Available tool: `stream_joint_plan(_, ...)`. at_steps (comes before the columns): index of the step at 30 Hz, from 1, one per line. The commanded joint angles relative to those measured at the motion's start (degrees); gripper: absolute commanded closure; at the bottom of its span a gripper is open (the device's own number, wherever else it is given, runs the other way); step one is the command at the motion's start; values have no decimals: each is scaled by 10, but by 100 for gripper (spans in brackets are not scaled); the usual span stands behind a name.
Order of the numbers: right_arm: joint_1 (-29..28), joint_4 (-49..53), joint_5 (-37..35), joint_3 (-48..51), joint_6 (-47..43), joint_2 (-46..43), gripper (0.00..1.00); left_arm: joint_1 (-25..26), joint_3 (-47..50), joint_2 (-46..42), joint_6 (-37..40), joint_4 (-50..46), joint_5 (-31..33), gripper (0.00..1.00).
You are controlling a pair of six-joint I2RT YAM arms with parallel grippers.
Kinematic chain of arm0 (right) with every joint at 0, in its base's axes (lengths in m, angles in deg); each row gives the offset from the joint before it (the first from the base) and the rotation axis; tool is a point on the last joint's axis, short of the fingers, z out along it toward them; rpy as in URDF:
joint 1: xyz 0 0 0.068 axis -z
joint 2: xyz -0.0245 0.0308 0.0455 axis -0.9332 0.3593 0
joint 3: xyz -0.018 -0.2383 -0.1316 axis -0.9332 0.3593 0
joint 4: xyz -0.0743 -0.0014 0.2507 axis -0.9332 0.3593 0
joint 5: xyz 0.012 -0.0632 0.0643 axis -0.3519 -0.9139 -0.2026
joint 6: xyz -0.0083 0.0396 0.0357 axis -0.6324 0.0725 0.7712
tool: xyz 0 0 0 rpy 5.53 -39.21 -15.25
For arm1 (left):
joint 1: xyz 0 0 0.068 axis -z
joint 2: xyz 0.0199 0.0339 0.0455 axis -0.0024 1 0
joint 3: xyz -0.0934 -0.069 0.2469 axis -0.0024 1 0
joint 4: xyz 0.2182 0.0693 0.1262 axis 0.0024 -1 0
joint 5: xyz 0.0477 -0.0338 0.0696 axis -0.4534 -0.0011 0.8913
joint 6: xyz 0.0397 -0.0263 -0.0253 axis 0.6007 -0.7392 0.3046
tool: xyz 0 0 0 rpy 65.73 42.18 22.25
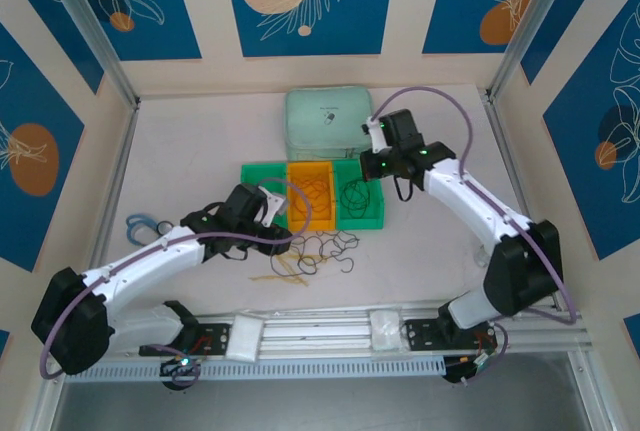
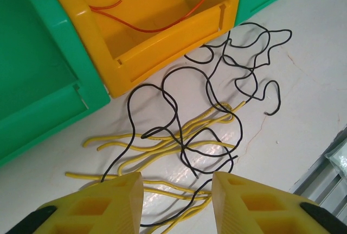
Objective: Untangle the cables
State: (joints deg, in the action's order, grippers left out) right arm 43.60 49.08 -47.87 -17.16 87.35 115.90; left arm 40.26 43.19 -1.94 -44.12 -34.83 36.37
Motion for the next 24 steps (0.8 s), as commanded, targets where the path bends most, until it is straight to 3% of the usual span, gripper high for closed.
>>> stream_joint_plan(1, -20, 35, -48, -29, -26, 37, 95, -7, -15, -2, 10, 10, -16, 62)
stream_joint_plan(8, -34, 81, -55, -73, -32, 116, 89, -7, -13, -5, 10, 8, -16, 62)
stream_joint_plan(14, -32, 124, -80, -109, -14, 151, 74, -7, -9, -6, 11, 5, -19, 62)
stream_joint_plan(19, -27, 135, -75, -105, 2, 107, 73, -7, -4, -5, 11, -6, -20, 63)
stream_joint_plan(24, -13, 130, 17, -64, 32, 13, 73, -7, -2, 12, 6, -39, -13, 71)
